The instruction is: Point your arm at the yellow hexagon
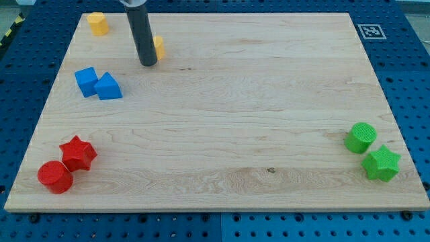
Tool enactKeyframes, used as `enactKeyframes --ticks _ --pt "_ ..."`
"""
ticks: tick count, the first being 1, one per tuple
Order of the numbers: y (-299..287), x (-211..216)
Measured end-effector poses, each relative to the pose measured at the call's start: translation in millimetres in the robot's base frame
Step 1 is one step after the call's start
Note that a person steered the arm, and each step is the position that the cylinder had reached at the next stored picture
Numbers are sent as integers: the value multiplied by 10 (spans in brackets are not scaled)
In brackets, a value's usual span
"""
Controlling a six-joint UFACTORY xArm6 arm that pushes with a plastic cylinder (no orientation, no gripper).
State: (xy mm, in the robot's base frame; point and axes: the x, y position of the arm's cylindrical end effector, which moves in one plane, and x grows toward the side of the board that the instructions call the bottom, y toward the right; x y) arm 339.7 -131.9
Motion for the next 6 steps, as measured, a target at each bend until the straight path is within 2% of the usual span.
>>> enactKeyframes --ticks 2,3,4,5,6 --pt "0 -541" --pt "-29 -664" --pt "-533 -664" --pt "-1298 -664" --pt "-1727 -815"
